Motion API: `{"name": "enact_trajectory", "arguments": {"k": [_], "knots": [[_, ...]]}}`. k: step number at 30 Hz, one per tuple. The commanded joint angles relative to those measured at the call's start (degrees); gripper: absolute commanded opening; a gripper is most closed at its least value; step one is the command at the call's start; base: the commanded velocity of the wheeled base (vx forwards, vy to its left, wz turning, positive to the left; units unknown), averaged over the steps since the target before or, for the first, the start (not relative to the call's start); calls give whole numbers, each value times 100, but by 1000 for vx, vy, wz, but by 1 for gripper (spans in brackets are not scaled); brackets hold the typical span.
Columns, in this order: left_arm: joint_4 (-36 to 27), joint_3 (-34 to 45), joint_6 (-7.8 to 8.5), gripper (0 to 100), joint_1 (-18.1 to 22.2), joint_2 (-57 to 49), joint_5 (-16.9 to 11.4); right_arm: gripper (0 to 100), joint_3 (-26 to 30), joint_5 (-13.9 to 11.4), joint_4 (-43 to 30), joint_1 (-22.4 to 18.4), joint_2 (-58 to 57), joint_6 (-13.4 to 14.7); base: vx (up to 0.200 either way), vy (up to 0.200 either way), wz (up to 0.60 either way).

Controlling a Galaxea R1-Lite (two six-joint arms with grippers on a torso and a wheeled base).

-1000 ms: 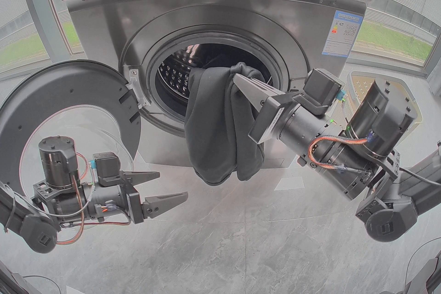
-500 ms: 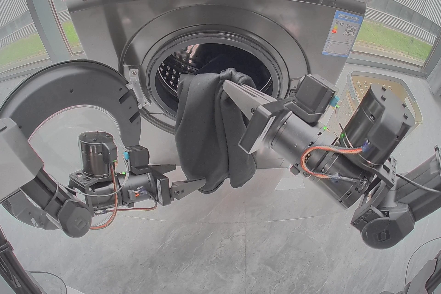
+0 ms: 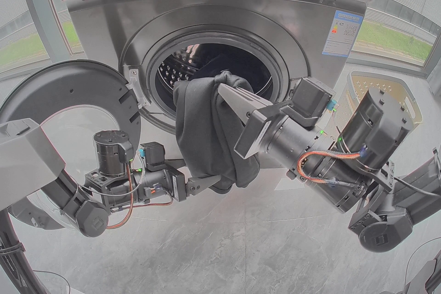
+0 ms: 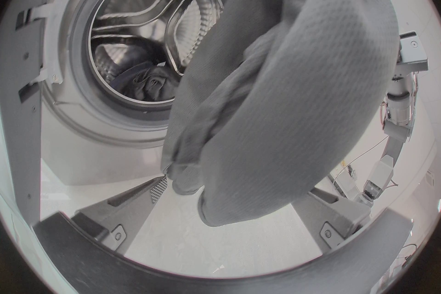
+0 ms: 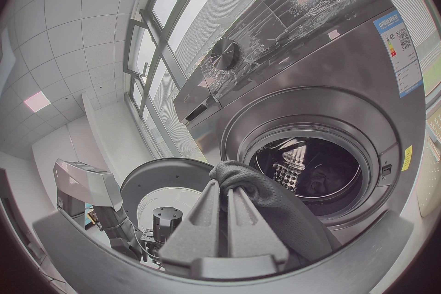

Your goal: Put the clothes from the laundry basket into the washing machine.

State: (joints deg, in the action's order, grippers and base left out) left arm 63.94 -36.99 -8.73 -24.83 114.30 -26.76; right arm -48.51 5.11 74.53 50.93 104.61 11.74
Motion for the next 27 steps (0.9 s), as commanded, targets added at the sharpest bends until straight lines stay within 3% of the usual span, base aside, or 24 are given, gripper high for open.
{"name": "enact_trajectory", "arguments": {"k": [1, 12, 15, 16, 27], "knots": [[110, 42, -68, 100, -162, 13, -40, 0, -10, -1, 26, -4, 69, -5, 0, 0, 0], [646, 25, -103, 100, -197, 321, -31, 0, -10, -1, 26, -4, 77, -5, 0, 0, 0], [804, 86, -279, 100, -259, 304, -31, 0, -19, -1, 35, -4, 121, -5, 0, 0, 0], [857, 113, -305, 0, -277, 295, -22, 0, -10, -1, 35, -4, 121, -5, 0, 0, 0], [1121, 350, -322, 0, -417, 251, -31, 0, -10, -1, 44, -13, 156, -5, 0, 0, 0]]}}
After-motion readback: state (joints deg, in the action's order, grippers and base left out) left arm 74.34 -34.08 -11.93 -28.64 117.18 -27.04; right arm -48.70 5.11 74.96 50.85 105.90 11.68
